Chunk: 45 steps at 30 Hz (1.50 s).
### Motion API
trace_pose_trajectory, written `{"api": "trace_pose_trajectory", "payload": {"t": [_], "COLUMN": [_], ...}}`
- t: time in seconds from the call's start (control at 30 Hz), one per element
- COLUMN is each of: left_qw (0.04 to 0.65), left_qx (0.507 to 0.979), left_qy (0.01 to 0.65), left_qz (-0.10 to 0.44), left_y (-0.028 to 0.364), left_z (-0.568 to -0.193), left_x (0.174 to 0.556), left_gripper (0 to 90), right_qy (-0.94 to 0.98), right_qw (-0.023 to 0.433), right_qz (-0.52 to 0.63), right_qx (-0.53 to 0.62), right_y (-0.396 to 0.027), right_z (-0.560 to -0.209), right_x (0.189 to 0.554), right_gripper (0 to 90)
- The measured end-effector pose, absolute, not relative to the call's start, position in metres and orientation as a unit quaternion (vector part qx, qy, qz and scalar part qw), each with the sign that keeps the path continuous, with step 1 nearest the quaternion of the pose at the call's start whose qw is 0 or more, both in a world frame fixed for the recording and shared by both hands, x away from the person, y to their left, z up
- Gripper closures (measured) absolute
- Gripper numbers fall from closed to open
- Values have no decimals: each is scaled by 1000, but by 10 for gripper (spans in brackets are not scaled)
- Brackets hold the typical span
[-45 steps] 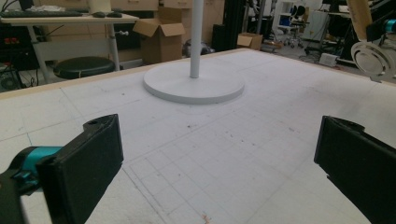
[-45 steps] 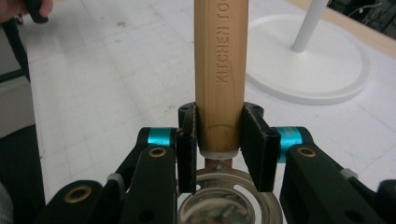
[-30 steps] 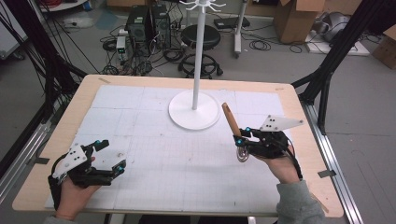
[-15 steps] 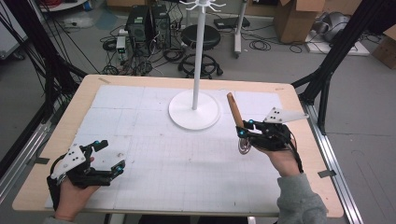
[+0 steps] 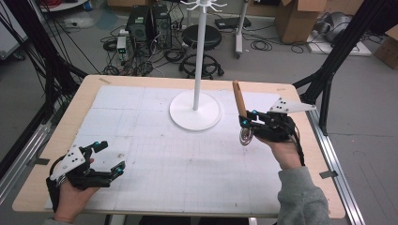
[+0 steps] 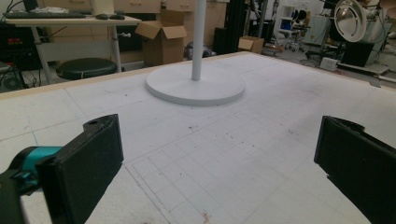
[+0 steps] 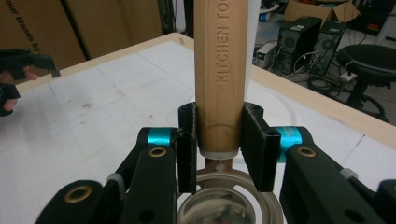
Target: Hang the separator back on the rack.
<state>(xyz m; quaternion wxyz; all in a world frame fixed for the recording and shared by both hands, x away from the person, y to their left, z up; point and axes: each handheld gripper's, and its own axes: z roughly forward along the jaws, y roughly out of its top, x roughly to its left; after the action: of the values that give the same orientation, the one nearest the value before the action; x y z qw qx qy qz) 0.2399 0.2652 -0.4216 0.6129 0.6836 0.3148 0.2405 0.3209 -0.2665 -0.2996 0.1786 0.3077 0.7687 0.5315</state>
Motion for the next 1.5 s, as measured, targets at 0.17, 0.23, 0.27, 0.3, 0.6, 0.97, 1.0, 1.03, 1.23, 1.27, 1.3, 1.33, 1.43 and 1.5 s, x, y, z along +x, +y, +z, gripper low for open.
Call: {"api": "trace_pose_trajectory", "payload": {"t": [0.17,0.23,0.27,0.3,0.6,0.97,1.0,1.03,1.23,1.27,1.3,1.33,1.43,1.5], "left_qw": [614,613,614,613,613,616,617,617,617,618,618,618,618,616], "left_qx": [683,683,683,684,683,680,679,680,681,680,680,680,680,681], "left_qy": [315,315,315,316,316,317,316,313,313,315,314,314,314,314], "left_qz": [240,240,240,240,241,241,241,241,239,238,240,239,239,239], "left_y": [265,265,265,266,266,265,265,265,264,264,264,265,265,265], "left_z": [-421,-421,-422,-422,-421,-421,-421,-420,-421,-420,-420,-420,-420,-420], "left_x": [239,239,239,239,239,239,239,238,238,238,238,238,238,238], "left_gripper": [18,18,18,18,18,18,18,18,18,18,18,18,18,18], "right_qy": [765,763,762,762,758,750,751,751,745,744,744,744,741,739], "right_qw": [182,185,186,185,193,203,204,207,214,214,215,215,216,215], "right_qz": [535,536,537,537,537,540,539,538,543,543,543,543,546,550], "right_qx": [309,310,310,310,316,322,322,322,324,325,324,325,325,324], "right_y": [-265,-263,-263,-262,-261,-259,-258,-257,-255,-254,-253,-253,-250,-249], "right_z": [-291,-288,-287,-285,-279,-268,-267,-266,-262,-261,-261,-261,-259,-258], "right_x": [324,326,326,327,332,339,340,341,345,346,347,348,350,353], "right_gripper": [691,691,691,691,691,691,691,691,691,691,691,691,691,691]}}
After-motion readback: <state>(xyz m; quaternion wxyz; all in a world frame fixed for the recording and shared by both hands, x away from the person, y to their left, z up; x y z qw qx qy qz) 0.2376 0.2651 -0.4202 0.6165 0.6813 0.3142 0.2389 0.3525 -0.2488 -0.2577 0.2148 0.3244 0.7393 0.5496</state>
